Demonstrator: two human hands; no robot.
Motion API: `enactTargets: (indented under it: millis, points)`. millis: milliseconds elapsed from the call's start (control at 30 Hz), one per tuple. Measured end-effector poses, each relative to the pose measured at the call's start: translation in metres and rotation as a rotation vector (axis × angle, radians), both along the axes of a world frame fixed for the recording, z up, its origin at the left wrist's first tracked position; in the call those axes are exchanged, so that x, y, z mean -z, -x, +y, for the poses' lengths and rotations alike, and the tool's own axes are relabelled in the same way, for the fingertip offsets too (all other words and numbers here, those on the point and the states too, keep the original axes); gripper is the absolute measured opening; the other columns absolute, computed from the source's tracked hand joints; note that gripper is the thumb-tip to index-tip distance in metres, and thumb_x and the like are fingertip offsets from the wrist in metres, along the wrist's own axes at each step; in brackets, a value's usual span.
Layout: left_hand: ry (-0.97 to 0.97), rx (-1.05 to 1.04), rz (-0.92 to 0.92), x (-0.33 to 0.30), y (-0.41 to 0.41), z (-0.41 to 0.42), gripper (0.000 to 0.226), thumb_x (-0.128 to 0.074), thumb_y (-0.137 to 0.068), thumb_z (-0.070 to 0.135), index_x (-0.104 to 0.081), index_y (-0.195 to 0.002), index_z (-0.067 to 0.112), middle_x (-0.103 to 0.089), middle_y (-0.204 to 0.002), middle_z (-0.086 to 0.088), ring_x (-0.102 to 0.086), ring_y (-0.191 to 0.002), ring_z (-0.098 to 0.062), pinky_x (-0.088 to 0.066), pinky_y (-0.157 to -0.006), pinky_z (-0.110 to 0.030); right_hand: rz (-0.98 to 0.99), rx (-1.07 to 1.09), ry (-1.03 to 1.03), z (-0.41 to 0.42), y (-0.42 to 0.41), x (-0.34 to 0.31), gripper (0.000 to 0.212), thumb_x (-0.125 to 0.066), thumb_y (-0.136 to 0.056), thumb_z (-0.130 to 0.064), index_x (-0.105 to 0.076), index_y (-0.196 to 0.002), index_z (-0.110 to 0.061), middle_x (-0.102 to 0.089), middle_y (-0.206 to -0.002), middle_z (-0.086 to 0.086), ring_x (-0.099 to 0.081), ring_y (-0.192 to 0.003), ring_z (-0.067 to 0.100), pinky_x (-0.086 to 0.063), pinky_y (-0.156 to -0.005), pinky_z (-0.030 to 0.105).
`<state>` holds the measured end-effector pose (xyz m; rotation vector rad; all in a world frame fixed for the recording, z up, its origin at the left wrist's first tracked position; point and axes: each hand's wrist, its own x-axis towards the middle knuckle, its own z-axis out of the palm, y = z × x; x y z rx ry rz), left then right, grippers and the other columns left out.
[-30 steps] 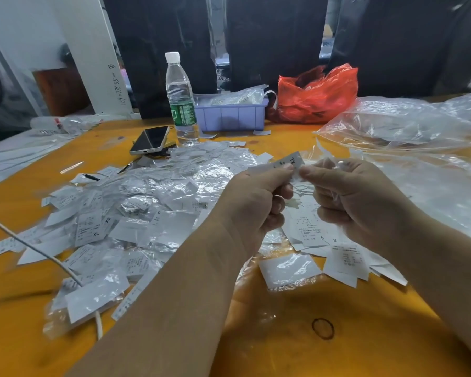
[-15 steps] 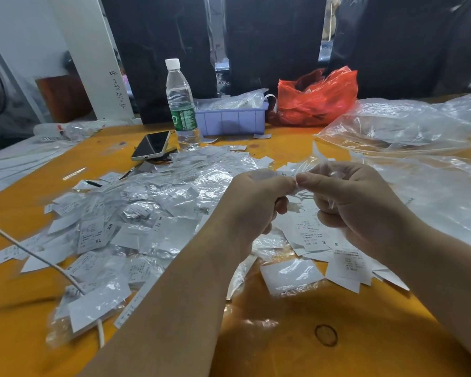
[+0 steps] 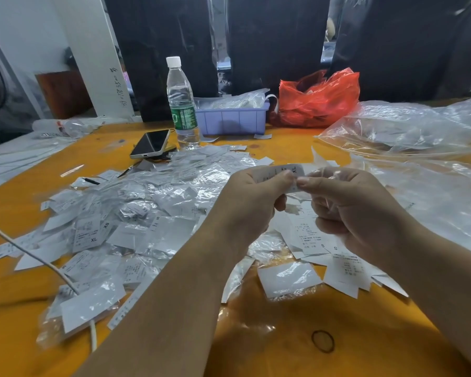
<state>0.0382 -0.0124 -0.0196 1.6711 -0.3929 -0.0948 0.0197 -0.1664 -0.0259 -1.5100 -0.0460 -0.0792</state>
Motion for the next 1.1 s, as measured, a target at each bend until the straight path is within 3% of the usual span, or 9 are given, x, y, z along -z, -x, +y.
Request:
enactTargets:
  millis: [100, 233, 467, 533, 600, 733, 900, 1000, 1100]
  points:
    - [-0.059, -0.028, -0.028, 0.001, 0.003, -0.004, 0.034, -0.042, -0.102, 0.033, -0.068, -0.081, 0.027, -0.051, -0.059, 0.004, -0.039, -0.047, -0.006, -0.03, -0.051, -0.025, 0.005, -0.002, -0.015, 0.0, 0.0, 0.001, 0.023, -0.066, -0.087, -0.01, -0.062, -0.065, -0.014, -0.029, -0.042, -0.008, -0.027, -0.035, 0.005, -0.027, -0.035, 0.016]
    - [-0.089, -0.011, -0.024, 0.002, 0.007, -0.008, 0.037, -0.03, -0.104, 0.033, -0.063, -0.095, 0.018, -0.059, -0.064, 0.005, -0.043, -0.054, -0.01, -0.035, -0.053, -0.025, -0.013, 0.024, -0.05, 0.0, -0.001, 0.0, 0.007, -0.065, -0.089, -0.011, -0.063, -0.084, -0.007, -0.032, -0.043, -0.009, -0.027, -0.035, 0.004, -0.028, -0.036, 0.016]
    - [0.057, 0.033, 0.057, 0.0, 0.014, -0.015, 0.038, -0.036, -0.083, 0.044, -0.069, -0.065, 0.054, -0.062, -0.083, 0.006, -0.052, -0.074, -0.014, -0.038, -0.068, -0.035, 0.009, -0.054, -0.106, 0.002, 0.0, 0.003, 0.015, -0.066, -0.086, -0.012, -0.066, -0.071, -0.014, -0.03, -0.044, -0.007, -0.025, -0.037, 0.006, -0.025, -0.034, 0.017]
    - [0.094, 0.006, 0.064, 0.001, 0.012, -0.015, 0.036, -0.037, -0.079, 0.044, -0.07, -0.066, 0.051, -0.064, -0.081, 0.008, -0.053, -0.076, -0.014, -0.039, -0.069, -0.037, 0.024, -0.1, -0.118, 0.004, 0.0, 0.003, 0.009, -0.068, -0.079, -0.017, -0.064, -0.08, -0.009, -0.029, -0.047, -0.006, -0.024, -0.038, 0.006, -0.023, -0.034, 0.017]
    - [0.133, -0.035, 0.083, 0.003, 0.008, -0.014, 0.036, -0.043, -0.087, 0.041, -0.075, -0.07, 0.038, -0.065, -0.071, 0.012, -0.056, -0.073, -0.011, -0.042, -0.069, -0.035, 0.033, -0.118, -0.124, 0.001, -0.001, 0.002, 0.028, -0.068, -0.074, -0.025, -0.066, -0.093, -0.004, -0.027, -0.049, -0.006, -0.022, -0.04, 0.006, -0.023, -0.034, 0.017]
    - [0.164, -0.072, 0.128, 0.003, 0.006, -0.013, 0.033, -0.041, -0.102, 0.032, -0.069, -0.087, 0.021, -0.06, -0.081, 0.003, -0.057, -0.073, -0.011, -0.044, -0.068, -0.031, 0.031, -0.062, -0.144, -0.004, -0.004, -0.001, 0.033, -0.063, -0.085, -0.02, -0.063, -0.108, 0.004, -0.029, -0.048, -0.007, -0.021, -0.039, 0.006, -0.023, -0.033, 0.016]
    - [0.2, -0.08, 0.194, 0.003, 0.007, -0.015, 0.032, -0.042, -0.102, 0.035, -0.068, -0.089, 0.021, -0.063, -0.082, 0.003, -0.059, -0.077, -0.012, -0.045, -0.07, -0.031, 0.017, -0.061, -0.153, -0.001, -0.004, 0.002, 0.034, -0.067, -0.076, -0.021, -0.061, -0.103, -0.001, -0.028, -0.044, -0.008, -0.019, -0.038, 0.006, -0.024, -0.033, 0.016]
    - [0.309, -0.059, 0.308, 0.002, 0.006, -0.015, 0.031, -0.045, -0.101, 0.036, -0.067, -0.087, 0.019, -0.063, -0.083, 0.0, -0.059, -0.078, -0.015, -0.044, -0.07, -0.032, -0.055, 0.013, -0.086, -0.001, -0.003, 0.003, 0.02, -0.069, -0.079, -0.021, -0.067, -0.09, -0.004, -0.033, -0.045, -0.006, -0.022, -0.04, 0.007, -0.027, -0.035, 0.016]
    - [0.394, 0.007, 0.377, 0.001, 0.008, -0.016, 0.032, -0.044, -0.101, 0.037, -0.068, -0.099, 0.017, -0.064, -0.085, -0.001, -0.058, -0.08, -0.017, -0.041, -0.068, -0.031, -0.093, 0.029, -0.063, -0.001, -0.003, 0.005, 0.017, -0.071, -0.079, -0.022, -0.071, -0.085, -0.006, -0.034, -0.048, -0.003, -0.024, -0.042, 0.008, -0.028, -0.037, 0.016]
